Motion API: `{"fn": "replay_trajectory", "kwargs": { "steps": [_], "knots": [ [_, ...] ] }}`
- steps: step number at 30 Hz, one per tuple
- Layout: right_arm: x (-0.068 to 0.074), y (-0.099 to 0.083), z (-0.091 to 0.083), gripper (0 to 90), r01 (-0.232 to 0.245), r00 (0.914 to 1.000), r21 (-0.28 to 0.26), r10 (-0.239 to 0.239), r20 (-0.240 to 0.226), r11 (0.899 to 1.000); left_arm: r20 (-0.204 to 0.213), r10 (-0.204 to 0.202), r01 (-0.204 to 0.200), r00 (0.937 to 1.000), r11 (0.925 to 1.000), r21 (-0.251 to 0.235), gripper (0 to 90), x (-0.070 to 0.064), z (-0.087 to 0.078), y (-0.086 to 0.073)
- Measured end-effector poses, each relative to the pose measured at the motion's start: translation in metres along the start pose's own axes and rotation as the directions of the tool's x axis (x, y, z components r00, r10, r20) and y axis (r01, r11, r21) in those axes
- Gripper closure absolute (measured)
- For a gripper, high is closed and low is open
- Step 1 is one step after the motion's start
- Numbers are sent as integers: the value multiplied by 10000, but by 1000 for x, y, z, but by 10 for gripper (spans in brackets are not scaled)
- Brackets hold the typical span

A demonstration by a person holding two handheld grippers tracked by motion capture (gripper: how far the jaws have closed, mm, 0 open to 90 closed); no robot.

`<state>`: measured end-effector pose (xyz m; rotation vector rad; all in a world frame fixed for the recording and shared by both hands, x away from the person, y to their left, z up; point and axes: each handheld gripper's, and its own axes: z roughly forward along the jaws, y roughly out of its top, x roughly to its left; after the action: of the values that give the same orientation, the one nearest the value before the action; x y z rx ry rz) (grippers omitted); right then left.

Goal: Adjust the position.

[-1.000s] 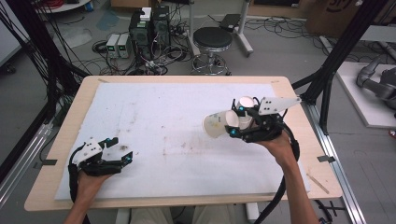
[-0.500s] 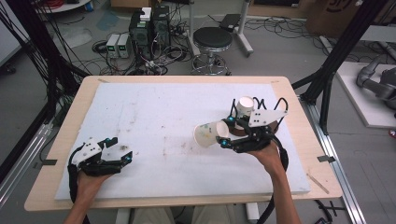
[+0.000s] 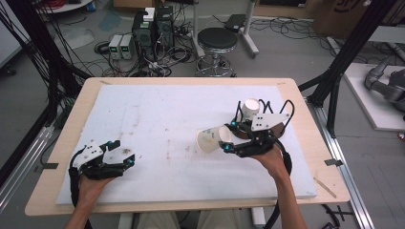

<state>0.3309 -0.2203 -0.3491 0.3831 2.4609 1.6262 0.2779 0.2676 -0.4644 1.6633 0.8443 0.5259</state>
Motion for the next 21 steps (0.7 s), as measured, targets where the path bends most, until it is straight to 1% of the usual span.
{"fn": "replay_trajectory", "kwargs": {
  "steps": [7, 10, 12, 13, 15, 17, 19, 21],
  "knots": [
    [-1, -1, -2, 368, -85, 10000, -82, 85, 31, 9999, 11, -35, 35, 10000, 10000, 74, 156, 0, 1, 1],
    [-1, -1, -2, 368, -92, 10000, -103, 92, -11, 9999, 105, -48, 48, 9999, 10000, 62, 156, 1, 0, 1],
    [-1, 0, -2, 368, -114, 9999, -146, 113, -79, 9998, 105, 275, -274, 9996, 9996, -47, 156, 3, 0, 4],
    [-1, 0, -2, 369, -107, 9999, -147, 105, -103, 9998, 164, 371, -369, 9992, 9993, -99, 156, 4, -1, 8],
    [-1, 0, -1, 368, -113, 9999, -160, 110, -129, 9998, 477, 443, -433, 9979, 9988, -217, 156, 7, -1, 18],
    [-2, 0, 0, 368, -108, 9998, -160, 106, -149, 9998, 811, 653, -640, 9946, 9978, -186, 157, 9, -1, 29],
    [-4, 0, 2, 368, -128, 9997, -131, 125, -207, 9998, 1195, 890, -876, 9888, 9960, -170, 157, 10, 0, 42],
    [-4, 2, 4, 368, -112, 9996, -84, 110, -263, 9999, 1613, 1182, -1170, 9798, 9930, -170, 157, 10, 1, 53]
  ]
}}
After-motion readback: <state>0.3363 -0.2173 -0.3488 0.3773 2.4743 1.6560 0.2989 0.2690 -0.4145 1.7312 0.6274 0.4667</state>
